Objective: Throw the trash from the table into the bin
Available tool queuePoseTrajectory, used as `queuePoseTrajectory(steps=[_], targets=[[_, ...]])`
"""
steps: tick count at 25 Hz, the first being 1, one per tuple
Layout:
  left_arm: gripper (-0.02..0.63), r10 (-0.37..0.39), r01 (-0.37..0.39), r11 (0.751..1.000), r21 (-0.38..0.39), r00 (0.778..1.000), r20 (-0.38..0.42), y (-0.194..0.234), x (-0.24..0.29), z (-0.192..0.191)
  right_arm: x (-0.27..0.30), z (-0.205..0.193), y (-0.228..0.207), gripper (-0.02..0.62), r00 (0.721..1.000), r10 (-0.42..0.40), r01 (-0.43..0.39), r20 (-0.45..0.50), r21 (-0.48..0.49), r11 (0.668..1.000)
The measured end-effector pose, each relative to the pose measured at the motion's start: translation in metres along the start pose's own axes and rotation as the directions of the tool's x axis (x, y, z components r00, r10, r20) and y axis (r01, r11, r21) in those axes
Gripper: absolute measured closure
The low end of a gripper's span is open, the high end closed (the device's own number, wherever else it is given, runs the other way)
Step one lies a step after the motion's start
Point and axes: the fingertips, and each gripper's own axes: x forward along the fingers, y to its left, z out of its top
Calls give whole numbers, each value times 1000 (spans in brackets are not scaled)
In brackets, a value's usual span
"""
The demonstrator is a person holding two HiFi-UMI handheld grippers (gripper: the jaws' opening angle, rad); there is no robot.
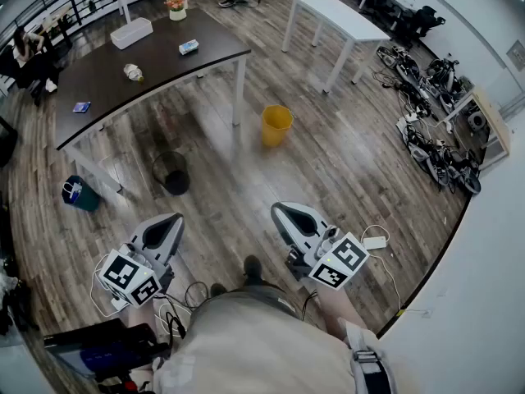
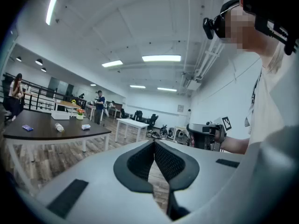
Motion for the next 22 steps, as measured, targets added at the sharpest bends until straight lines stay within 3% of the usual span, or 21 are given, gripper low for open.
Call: queuePoseTrajectory(steps=[5,8,16,22], targets=[[592,-24,24,1000,-6,1000,10,1,27,20,-5,11,-29,584,999,-36,36,7,16,999],[592,3,-3,1000,-17,1000,29,7,42,33,0,20,-46,584,999,-34,34,-4,13,999],[592,76,-77,996,46,997,17,15,87,34,25,19,-91,584,996,77,-76,-36,23,997],[592,171,-171,985,15,985,-14,32,95,26,46,6,-115,584,985,143,-141,-98,30,990]])
